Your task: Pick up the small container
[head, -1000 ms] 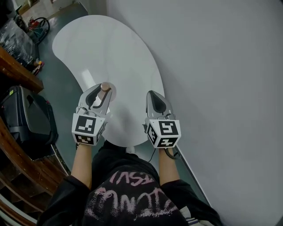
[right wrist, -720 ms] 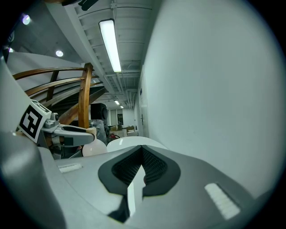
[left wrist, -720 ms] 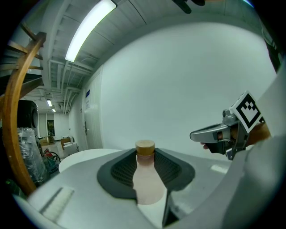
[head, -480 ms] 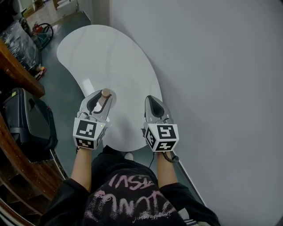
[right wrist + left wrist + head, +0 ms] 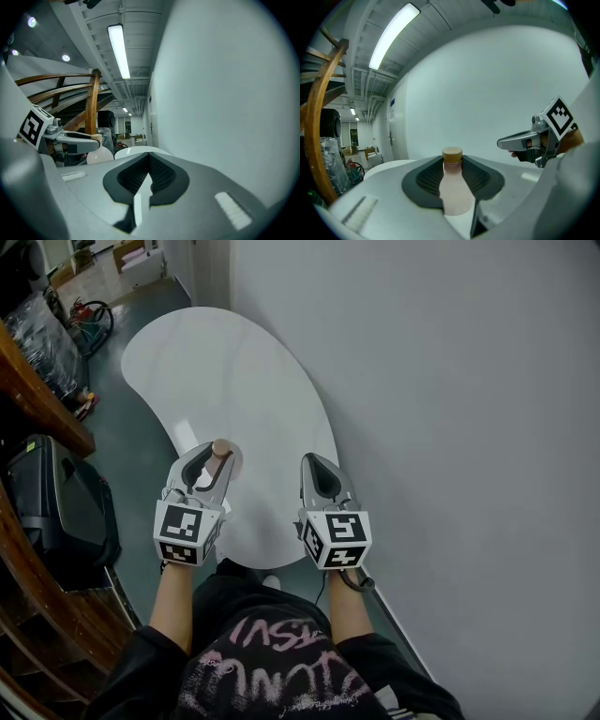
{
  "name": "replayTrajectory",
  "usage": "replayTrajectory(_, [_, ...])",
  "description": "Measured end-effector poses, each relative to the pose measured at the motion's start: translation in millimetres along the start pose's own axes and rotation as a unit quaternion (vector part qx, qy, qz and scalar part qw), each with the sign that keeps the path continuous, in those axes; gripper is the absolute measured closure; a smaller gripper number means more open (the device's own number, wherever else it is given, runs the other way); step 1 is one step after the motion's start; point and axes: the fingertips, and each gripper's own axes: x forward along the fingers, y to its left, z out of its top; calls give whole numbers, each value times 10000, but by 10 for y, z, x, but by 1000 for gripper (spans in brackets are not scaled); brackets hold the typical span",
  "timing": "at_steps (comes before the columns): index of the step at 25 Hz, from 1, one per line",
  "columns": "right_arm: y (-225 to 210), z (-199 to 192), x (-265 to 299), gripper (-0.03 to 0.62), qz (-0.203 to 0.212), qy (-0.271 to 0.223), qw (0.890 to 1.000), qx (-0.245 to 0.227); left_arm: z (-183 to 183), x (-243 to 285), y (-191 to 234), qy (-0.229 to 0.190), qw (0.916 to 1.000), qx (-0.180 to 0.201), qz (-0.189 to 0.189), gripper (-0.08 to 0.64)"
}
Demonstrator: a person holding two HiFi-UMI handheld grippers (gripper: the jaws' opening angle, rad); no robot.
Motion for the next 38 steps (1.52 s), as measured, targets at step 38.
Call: replayTrajectory(38, [86,-36,-70,583,208,-21,9998,-65,37,-109,-83,-104,9998,121,71,435])
